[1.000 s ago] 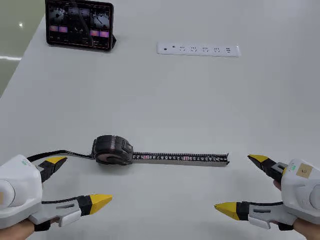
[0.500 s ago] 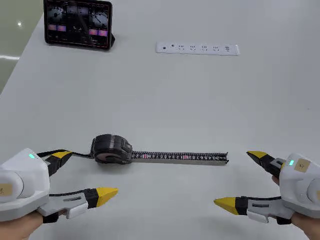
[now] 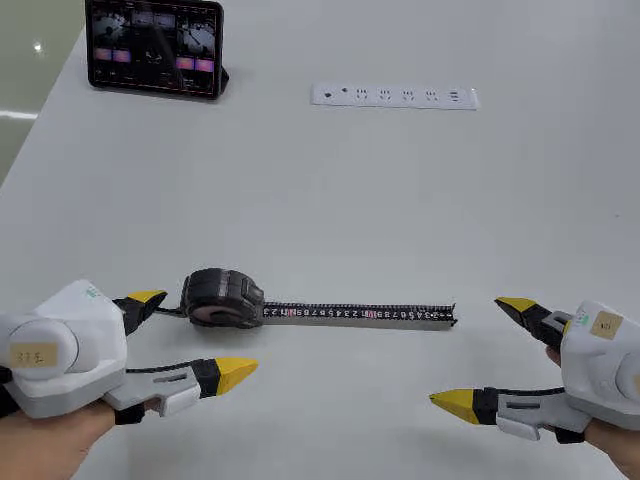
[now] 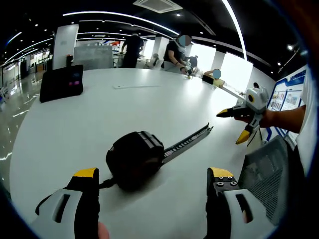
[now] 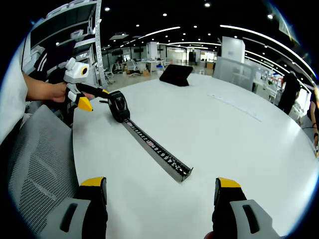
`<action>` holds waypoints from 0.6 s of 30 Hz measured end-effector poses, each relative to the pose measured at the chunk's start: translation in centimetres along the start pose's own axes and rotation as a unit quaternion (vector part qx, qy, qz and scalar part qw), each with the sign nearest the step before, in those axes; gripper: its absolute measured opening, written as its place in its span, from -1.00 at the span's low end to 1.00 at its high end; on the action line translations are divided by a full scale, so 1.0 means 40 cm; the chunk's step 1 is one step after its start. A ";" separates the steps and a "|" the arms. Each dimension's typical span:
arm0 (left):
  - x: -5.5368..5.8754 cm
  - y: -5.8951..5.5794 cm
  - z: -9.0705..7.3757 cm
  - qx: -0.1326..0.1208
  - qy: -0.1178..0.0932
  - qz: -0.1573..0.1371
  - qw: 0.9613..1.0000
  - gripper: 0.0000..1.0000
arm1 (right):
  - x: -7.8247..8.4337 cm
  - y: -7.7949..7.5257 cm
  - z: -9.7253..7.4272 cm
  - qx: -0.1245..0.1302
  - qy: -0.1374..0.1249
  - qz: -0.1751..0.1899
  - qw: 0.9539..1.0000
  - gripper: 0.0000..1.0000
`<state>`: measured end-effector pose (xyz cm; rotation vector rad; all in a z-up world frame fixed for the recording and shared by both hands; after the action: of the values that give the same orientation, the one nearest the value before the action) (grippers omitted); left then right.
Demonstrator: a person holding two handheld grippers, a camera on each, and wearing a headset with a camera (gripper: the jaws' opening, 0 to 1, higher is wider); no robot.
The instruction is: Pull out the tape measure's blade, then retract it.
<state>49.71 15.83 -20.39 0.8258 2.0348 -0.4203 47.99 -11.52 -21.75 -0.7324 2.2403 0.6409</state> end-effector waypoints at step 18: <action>-0.015 -0.022 0.018 0.003 -0.006 -0.014 1.000 0.71 | 0.007 -0.001 -0.003 0.002 0.002 0.003 1.000 0.75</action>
<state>49.77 14.55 -20.31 0.7965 2.0367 -0.4475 47.81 -11.72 -21.90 -0.7259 2.2481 0.6392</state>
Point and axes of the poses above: the centre of the closed fingertips' face, and the gripper's own axes: z roughly forward along the fingers, y roughly to its left, x roughly out of its underside, the point moved 1 cm from there along -z, roughly backward along the fingers, and after that the axes turned 15 degrees about z, right-handed, at the moved point
